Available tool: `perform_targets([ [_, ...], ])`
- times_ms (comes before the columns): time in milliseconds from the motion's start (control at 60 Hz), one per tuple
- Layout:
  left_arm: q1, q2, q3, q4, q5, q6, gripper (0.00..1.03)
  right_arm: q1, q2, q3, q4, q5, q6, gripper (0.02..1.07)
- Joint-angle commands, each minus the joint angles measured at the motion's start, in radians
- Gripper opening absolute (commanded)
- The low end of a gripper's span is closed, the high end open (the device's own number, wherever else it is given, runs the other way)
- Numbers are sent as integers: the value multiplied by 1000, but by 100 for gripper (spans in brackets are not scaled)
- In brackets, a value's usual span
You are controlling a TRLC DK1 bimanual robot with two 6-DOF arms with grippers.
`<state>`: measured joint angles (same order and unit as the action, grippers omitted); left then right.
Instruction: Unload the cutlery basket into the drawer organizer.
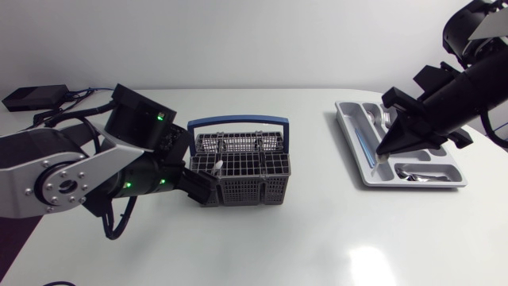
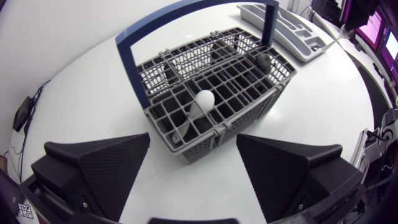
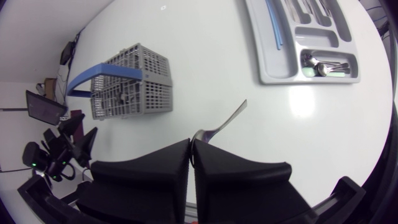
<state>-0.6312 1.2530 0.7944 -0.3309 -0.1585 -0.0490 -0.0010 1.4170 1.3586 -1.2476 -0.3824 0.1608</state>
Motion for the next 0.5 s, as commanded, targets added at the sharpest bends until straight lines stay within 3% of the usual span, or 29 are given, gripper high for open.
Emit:
perform_targets([
  [0, 10, -7, 46, -26, 51, -14, 98, -48, 54, -27, -30, 48, -132, 8],
  [117, 16, -20, 57, -48, 105, -14, 98, -109, 106, -26, -30, 109, -204, 8],
  [183, 16, -20, 65, -56, 112, -14, 98, -145, 131, -38, 34, 212, -230, 8],
  [483, 11, -12, 78, -57, 116, -25, 98, -244, 318, 63, 177, 346, -420, 8],
])
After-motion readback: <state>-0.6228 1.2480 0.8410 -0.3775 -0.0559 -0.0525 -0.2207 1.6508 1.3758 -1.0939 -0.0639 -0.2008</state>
